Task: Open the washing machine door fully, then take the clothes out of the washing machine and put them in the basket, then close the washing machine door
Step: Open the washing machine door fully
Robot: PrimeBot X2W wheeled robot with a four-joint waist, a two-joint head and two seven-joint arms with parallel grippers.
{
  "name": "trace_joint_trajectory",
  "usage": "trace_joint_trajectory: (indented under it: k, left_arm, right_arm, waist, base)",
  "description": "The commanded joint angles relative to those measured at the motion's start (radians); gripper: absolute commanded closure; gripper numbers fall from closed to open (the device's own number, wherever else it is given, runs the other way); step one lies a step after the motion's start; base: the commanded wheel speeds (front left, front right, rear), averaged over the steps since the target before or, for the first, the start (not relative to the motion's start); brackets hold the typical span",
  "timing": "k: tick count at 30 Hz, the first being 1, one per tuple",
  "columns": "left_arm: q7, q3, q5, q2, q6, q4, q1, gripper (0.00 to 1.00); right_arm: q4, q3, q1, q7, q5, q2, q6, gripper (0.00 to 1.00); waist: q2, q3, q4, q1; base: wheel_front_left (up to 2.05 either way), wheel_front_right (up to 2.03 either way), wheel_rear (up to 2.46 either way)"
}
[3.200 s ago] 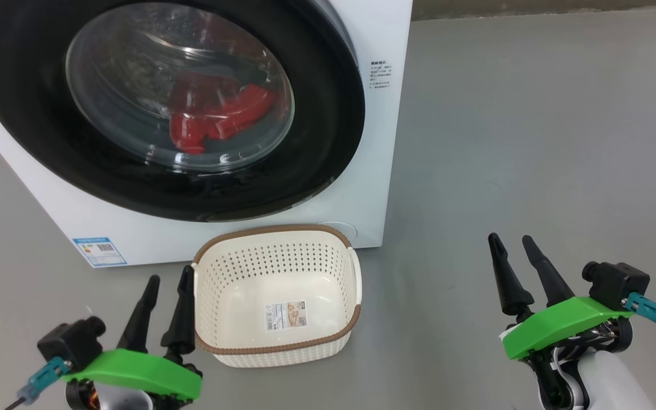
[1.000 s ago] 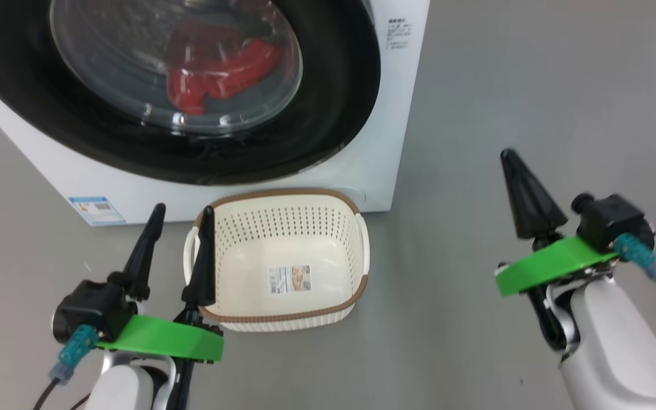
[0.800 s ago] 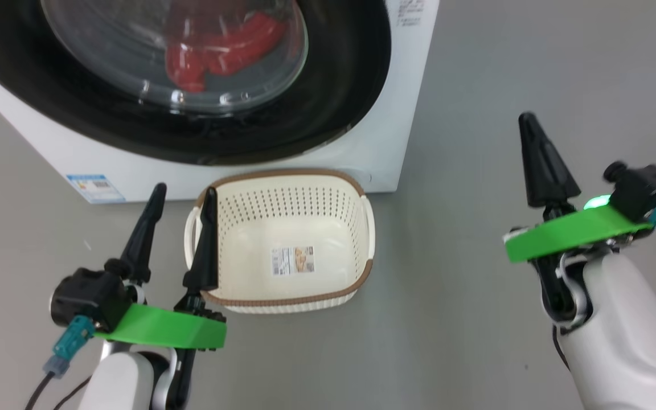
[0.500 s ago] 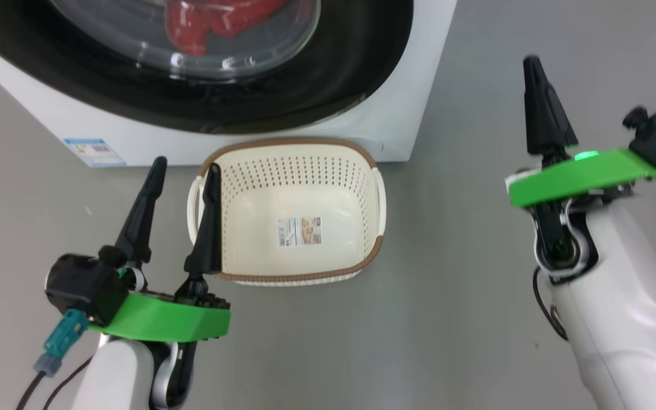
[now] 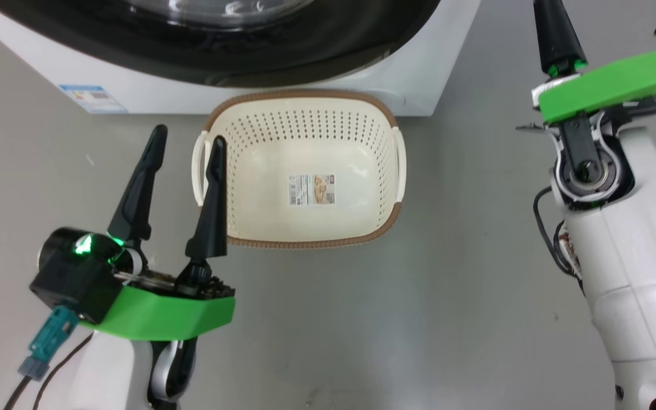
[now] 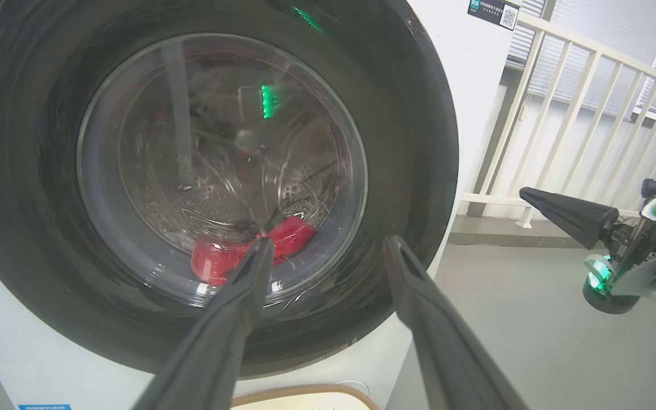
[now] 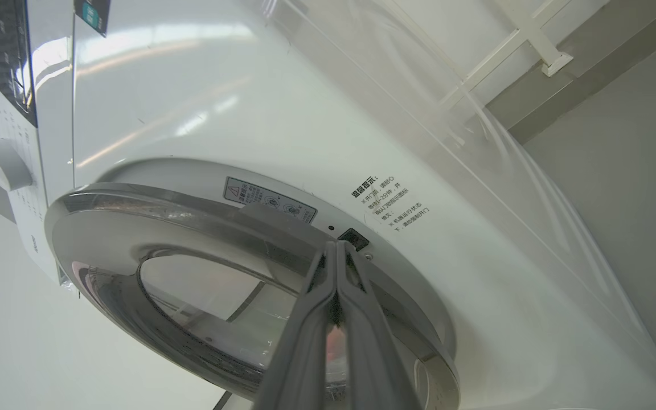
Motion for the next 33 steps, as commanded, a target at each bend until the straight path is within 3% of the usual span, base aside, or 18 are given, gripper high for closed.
trace_joint_trajectory:
  k: [1, 22, 33]
  left_arm:
    - [-0.005, 0.025, -0.009, 0.022, -0.01, -0.035, -0.02, 0.0]
    - [-0.005, 0.007, -0.008, 0.027, -0.025, -0.069, -0.048, 0.0]
    - [-0.005, 0.001, -0.006, 0.023, -0.032, -0.067, -0.068, 0.0]
  right_arm:
    - [-0.033, 0.007, -0.032, 0.024, 0.026, 0.014, 0.001, 1.0]
    - [0.038, -0.111, -0.282, 0.394, 0.187, 0.004, 0.001, 1.0]
    - [0.085, -0.132, -0.389, 0.514, 0.149, 0.004, 0.001, 1.0]
  waist:
    - [0.0, 0.03, 0.015, 0.0]
    - [0.0, 0.137, 0.056, 0.0]
    - [0.0, 0.182, 0.075, 0.0]
  base:
    - [0.0, 0.0, 0.0]
    - [0.0, 0.0, 0.0]
    - [0.0, 0.0, 0.0]
